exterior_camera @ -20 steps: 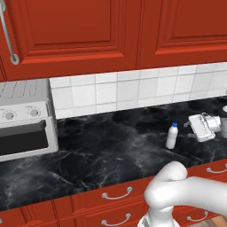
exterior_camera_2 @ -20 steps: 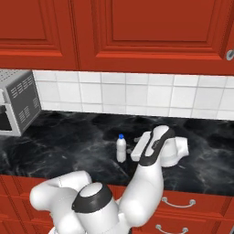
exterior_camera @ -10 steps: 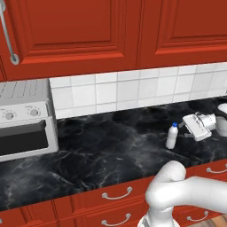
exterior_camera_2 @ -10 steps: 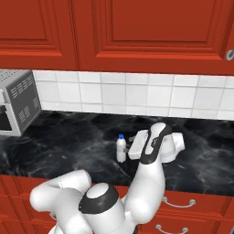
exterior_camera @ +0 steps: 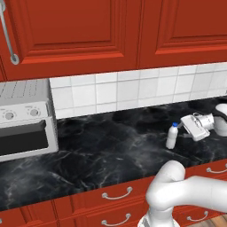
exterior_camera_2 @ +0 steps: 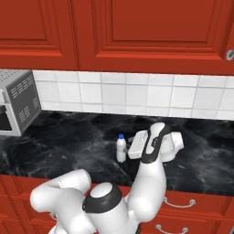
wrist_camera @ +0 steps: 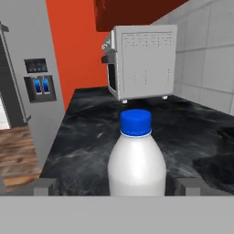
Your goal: Take the bottled waters from the counter and place them in the freezer to freeze. Close the freezer door after placing the bottles.
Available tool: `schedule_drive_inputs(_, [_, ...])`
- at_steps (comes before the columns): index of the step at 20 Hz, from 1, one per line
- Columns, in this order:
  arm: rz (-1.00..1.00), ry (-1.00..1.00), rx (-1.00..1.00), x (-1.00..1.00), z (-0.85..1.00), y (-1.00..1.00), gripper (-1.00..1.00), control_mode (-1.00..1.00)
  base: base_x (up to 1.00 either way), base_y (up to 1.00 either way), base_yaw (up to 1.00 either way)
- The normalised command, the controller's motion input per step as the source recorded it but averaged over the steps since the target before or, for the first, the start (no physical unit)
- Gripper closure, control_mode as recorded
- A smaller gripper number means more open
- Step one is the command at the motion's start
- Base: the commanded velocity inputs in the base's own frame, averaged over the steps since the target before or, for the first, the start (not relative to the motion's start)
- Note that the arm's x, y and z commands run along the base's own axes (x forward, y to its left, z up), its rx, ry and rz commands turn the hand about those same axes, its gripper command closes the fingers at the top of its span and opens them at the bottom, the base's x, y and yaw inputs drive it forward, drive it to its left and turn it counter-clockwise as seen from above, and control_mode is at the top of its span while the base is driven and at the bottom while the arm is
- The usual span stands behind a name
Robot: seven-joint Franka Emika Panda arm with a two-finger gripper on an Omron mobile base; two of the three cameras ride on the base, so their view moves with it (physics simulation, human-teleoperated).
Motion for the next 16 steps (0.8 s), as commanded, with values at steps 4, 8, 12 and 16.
schedule_drive_inputs(4, [0.02, 0.08, 0.00, 0.00, -0.18, 0.16, -1.00, -1.00, 0.00, 0.00, 0.00])
schedule_drive_inputs(8, [0.01, 0.04, 0.00, 0.00, -0.13, 0.07, -1.00, -1.00, 0.00, 0.00, 0.00])
schedule_drive_inputs(12, [0.00, 0.01, 0.00, 0.06, -0.02, 0.00, -1.00, -1.00, 0.00, 0.00, 0.00])
schedule_drive_inputs(16, [0.00, 0.01, 0.00, 0.13, 0.00, 0.03, -1.00, -1.00, 0.00, 0.00, 0.00])
